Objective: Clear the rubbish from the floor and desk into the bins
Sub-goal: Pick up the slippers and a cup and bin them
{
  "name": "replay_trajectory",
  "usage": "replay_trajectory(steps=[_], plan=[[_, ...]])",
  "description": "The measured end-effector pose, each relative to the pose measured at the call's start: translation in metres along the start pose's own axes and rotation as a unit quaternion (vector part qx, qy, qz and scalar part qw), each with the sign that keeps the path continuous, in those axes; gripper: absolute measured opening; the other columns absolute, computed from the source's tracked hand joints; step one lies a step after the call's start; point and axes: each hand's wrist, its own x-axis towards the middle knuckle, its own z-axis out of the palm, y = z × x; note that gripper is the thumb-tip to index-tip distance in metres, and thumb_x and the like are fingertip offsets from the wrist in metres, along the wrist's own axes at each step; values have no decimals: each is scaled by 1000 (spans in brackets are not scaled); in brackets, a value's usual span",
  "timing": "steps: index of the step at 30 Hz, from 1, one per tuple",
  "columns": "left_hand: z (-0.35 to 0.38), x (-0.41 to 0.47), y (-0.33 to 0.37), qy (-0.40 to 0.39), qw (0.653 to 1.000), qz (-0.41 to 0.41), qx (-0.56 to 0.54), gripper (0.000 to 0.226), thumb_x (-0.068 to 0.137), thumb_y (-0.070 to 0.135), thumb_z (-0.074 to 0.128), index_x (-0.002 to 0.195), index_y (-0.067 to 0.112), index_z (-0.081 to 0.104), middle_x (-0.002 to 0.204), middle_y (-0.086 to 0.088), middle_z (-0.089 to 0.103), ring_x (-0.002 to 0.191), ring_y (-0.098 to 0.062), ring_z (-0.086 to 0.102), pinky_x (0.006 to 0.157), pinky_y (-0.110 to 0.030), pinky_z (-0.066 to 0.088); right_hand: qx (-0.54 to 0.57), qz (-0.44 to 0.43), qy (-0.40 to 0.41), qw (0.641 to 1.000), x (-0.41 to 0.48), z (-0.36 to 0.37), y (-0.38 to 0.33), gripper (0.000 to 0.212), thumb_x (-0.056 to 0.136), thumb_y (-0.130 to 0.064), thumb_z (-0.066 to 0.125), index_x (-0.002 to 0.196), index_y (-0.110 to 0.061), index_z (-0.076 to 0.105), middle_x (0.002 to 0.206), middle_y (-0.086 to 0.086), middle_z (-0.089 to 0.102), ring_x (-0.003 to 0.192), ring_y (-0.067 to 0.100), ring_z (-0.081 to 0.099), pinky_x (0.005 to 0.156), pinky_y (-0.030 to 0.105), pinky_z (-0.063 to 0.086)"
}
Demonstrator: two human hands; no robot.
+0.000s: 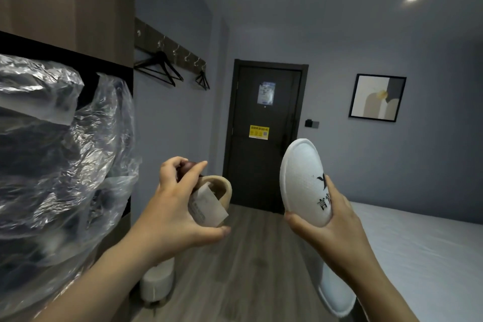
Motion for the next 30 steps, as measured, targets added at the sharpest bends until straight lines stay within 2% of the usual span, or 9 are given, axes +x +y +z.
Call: replay_trajectory(steps=[3, 7, 11, 15, 18, 21, 25, 30], plan=[[18, 31, -36, -10, 1000, 0, -3, 116, 46, 66, 78, 145, 37, 26, 134, 22, 4, 126, -5, 26, 101, -21, 32, -7, 9, 1, 1000, 33, 31, 17, 112, 60, -58, 77, 152, -32, 20, 140, -6, 40, 117, 11, 45, 86, 26, 46], [51, 83, -83, -25, 1000, -3, -11, 114, 45, 67, 76, 144, 36, 27, 134, 24, 3, 129, -7, 26, 104, -23, 34, -14, 15, -2, 1000, 86, 75, 48, 116, 54, -65, 70, 152, -33, 18, 140, -5, 39, 118, 13, 45, 87, 28, 50], [81, 150, -125, -44, 999, -9, -7, 115, 45, 69, 74, 144, 36, 27, 133, 24, 3, 129, -9, 30, 105, -27, 38, -9, 31, 7, 999, 152, 115, 81, 109, 66, -51, 79, 153, -29, 17, 142, -4, 38, 117, 10, 43, 81, 18, 41], [97, 213, -167, -40, 999, -22, 13, 114, 47, 67, 77, 144, 37, 25, 133, 25, 2, 128, -10, 31, 102, -31, 46, 14, 42, -10, 999, 222, 160, 105, 110, 65, -54, 78, 153, -32, 15, 143, -7, 35, 121, 12, 45, 95, 34, 50], [107, 251, -205, -32, 999, -35, 25, 114, 46, 67, 77, 143, 37, 26, 132, 24, 3, 126, -10, 32, 100, -31, 47, 11, 44, -32, 998, 270, 194, 121, 111, 61, -62, 75, 152, -33, 17, 141, -8, 37, 120, 12, 46, 94, 34, 49], [121, 285, -246, -24, 998, -50, 38, 113, 46, 66, 76, 143, 36, 27, 131, 24, 5, 124, -11, 35, 100, -30, 46, 4, 42, -47, 998, 313, 231, 137, 114, 50, -73, 64, 149, -36, 20, 141, -7, 38, 121, 14, 46, 97, 41, 49], [146, 336, -306, -30, 997, -64, 38, 113, 46, 66, 76, 143, 36, 27, 131, 24, 6, 121, -15, 36, 89, -34, 54, -3, 32, -48, 998, 370, 285, 163, 114, 51, -74, 63, 150, -36, 20, 142, -8, 38, 124, 12, 43, 99, 41, 48], [173, 415, -384, -42, 997, -67, 18, 116, 46, 63, 78, 145, 34, 26, 130, 27, 5, 122, -13, 35, 85, -36, 56, -17, 38, -43, 998, 449, 353, 194, 111, 52, -74, 64, 148, -35, 24, 139, -8, 42, 120, 13, 47, 95, 43, 52]])
